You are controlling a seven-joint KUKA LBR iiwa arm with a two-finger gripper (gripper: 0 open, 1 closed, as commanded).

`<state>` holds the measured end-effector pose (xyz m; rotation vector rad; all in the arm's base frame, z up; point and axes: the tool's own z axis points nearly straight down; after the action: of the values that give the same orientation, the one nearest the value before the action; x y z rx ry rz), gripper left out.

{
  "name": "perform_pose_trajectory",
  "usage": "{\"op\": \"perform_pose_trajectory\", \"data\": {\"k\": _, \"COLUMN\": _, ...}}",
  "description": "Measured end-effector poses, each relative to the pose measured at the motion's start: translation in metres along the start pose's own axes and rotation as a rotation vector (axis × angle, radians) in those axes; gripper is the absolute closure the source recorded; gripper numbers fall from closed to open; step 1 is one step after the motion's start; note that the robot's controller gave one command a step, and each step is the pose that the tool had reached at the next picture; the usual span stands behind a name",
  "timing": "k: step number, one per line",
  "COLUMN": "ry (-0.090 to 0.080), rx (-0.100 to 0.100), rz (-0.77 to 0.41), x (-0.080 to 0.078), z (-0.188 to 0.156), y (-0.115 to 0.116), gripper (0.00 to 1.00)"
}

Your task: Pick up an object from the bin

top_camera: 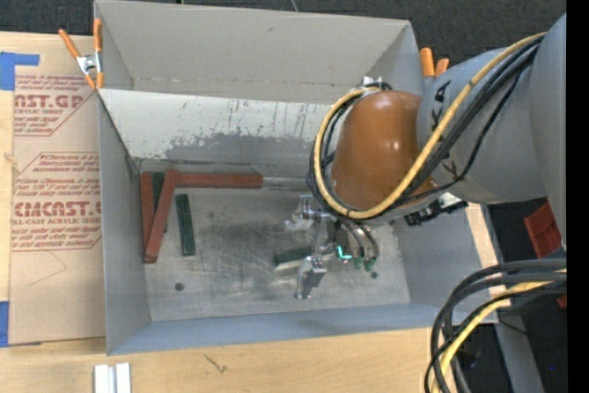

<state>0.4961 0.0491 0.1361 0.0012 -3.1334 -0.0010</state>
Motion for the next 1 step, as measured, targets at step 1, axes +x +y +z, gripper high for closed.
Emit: {"op": "perform_pose_trajectory", "data": {"k": 1, "ry": -0.008, "rx": 0.000, "rz": 0.000, "x": -0.0021, "z": -0.0037, "y": -0.0002, "gripper": 0.00}}
